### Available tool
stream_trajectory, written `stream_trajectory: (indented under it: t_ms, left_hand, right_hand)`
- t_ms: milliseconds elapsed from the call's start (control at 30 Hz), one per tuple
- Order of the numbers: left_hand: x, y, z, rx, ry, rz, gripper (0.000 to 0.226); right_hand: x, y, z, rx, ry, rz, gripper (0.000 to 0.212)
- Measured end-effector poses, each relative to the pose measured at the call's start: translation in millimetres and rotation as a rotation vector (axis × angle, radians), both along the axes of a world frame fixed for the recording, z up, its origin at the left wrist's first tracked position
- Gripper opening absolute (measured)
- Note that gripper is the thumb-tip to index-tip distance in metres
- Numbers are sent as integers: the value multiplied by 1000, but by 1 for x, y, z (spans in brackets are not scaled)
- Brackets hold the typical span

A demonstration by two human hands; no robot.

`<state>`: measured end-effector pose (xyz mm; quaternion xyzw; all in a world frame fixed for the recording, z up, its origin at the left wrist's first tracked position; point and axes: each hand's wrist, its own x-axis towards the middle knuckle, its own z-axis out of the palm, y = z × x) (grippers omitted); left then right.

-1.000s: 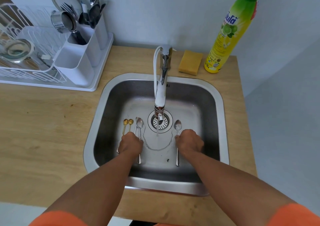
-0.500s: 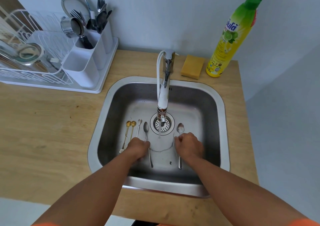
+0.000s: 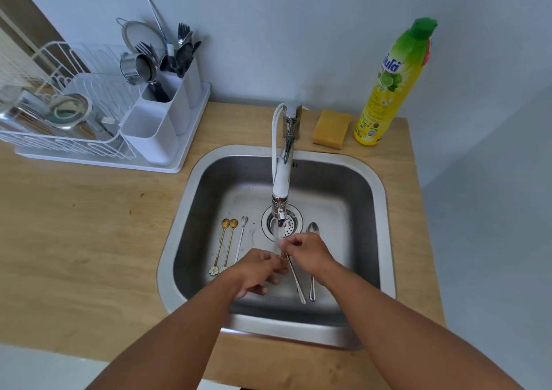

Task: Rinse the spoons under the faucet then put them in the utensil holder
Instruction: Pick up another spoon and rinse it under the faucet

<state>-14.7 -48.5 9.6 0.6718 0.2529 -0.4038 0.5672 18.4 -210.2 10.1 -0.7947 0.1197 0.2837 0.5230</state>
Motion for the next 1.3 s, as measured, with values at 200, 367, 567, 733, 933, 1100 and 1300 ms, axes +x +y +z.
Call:
stream_trajectory:
  t_ms: [200, 367, 567, 733, 933, 1100, 1300]
  left_hand:
    - [24, -3, 8, 156, -213, 232, 16]
    - [31, -19, 10, 196, -337, 312, 20]
    - [28, -37, 15, 172, -269, 485, 29]
    - [21, -43, 20, 14, -201, 547, 34]
    - [17, -40, 15, -17, -214, 479, 22]
    - [20, -39, 20, 17, -202, 540, 28]
    - [21, -42, 26, -14, -160, 623, 32]
  right_hand:
    - [1, -8, 5, -97, 0, 81, 18]
    - [0, -13, 11, -108, -15, 131, 20]
    - [-3, -13, 16, -102, -57, 119, 17]
    - [-3, -13, 19, -114, -73, 92, 18]
    - [-5, -17, 20, -124, -84, 103, 17]
    - [-4, -13, 22, -141, -112, 139, 21]
    - [-3, -11, 26, -142, -141, 105, 24]
